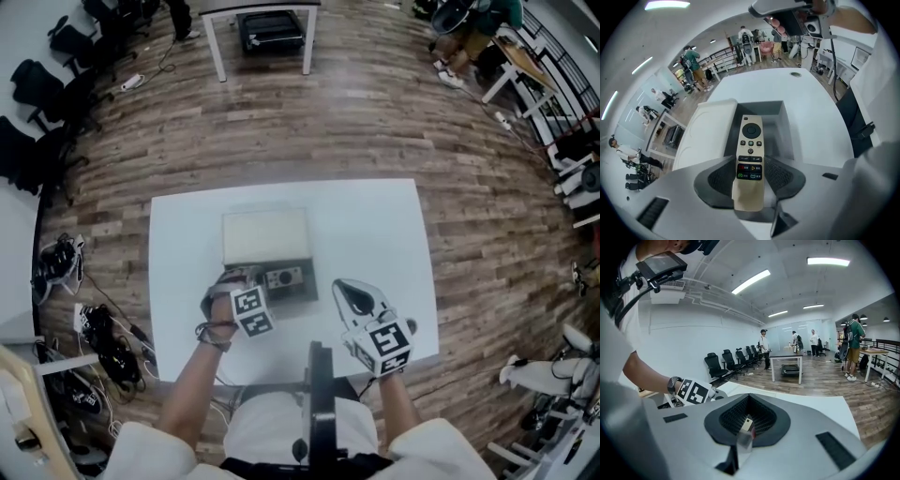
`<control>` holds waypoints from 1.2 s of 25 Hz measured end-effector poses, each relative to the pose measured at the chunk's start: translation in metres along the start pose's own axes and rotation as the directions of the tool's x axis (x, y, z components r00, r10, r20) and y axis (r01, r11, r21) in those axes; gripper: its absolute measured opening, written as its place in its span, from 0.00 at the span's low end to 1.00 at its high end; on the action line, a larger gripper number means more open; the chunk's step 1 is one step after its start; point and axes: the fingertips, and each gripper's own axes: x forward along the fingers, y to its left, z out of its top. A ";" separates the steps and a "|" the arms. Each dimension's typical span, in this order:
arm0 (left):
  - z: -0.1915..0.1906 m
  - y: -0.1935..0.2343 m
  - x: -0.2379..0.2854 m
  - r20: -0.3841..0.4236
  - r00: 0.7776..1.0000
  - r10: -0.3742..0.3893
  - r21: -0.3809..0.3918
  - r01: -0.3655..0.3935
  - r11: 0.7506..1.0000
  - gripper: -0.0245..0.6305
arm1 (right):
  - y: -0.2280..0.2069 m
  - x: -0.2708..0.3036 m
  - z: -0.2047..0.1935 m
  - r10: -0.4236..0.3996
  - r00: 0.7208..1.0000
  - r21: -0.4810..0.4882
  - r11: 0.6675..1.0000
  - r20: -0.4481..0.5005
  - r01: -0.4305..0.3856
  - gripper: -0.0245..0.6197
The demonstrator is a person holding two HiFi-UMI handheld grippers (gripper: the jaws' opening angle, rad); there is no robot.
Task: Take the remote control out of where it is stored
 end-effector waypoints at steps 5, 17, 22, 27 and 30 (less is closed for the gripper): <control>0.002 0.005 -0.022 0.028 0.999 0.046 -0.013 -0.045 0.999 0.33 | 0.003 -0.004 0.015 0.003 1.000 -0.025 1.000 0.027 -0.002 0.04; 0.013 0.028 -0.086 0.198 0.955 0.222 -0.219 -0.178 0.959 0.33 | 0.013 -0.017 0.047 0.023 0.998 -0.075 0.997 0.066 -0.018 0.04; 0.015 0.047 -0.126 0.265 0.910 0.318 -0.326 -0.225 0.918 0.33 | 0.012 -0.022 0.064 0.031 0.995 -0.096 0.995 0.092 -0.022 0.04; 0.016 0.067 -0.165 0.328 0.849 0.415 -0.412 -0.267 0.871 0.33 | 0.012 -0.031 0.094 0.024 0.993 -0.127 0.992 0.114 -0.009 0.04; 0.017 0.081 -0.190 0.368 0.798 0.477 -0.468 -0.284 0.837 0.33 | 0.012 -0.034 0.110 0.038 0.987 -0.138 0.990 0.153 -0.017 0.04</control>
